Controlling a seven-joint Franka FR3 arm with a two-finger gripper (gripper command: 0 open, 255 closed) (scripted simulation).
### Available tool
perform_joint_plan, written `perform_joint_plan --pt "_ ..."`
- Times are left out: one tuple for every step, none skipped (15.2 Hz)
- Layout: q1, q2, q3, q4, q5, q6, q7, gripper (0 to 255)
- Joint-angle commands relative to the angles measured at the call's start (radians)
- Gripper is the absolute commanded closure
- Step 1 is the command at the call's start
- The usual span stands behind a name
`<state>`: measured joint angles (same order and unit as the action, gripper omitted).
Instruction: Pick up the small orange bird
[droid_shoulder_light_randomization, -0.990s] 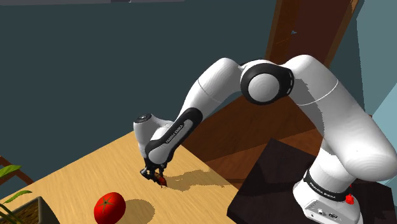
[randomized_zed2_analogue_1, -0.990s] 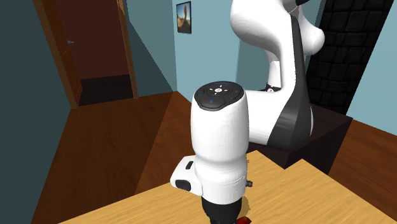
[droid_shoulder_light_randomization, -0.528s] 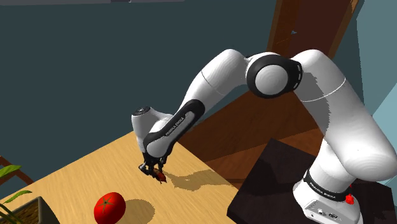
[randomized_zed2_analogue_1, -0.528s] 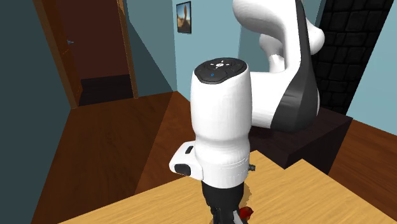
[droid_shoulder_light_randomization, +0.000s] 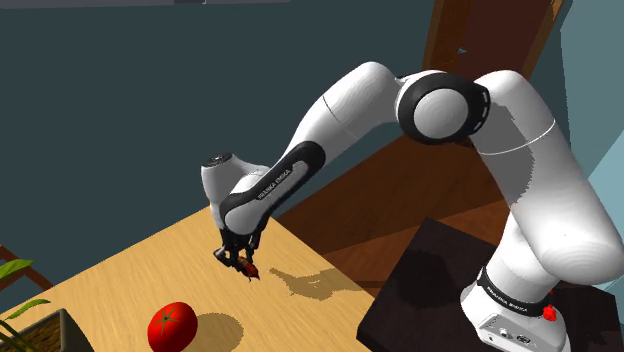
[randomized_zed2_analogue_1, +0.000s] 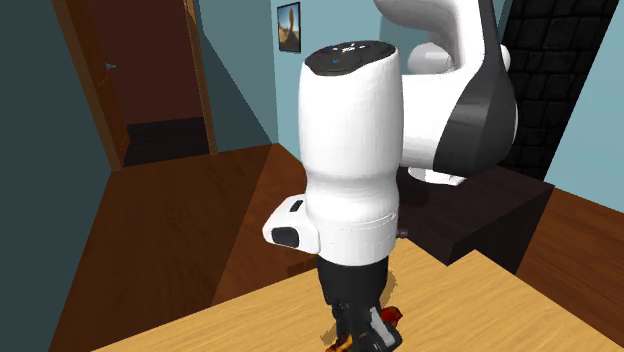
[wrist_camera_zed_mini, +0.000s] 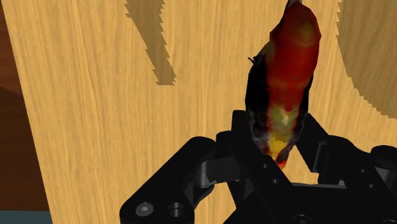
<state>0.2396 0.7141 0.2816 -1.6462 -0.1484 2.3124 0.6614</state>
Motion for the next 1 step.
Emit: perform_joint_plan --pt "0.0 -0.006 0.001 0.0 0.001 -0.006 0.0 255"
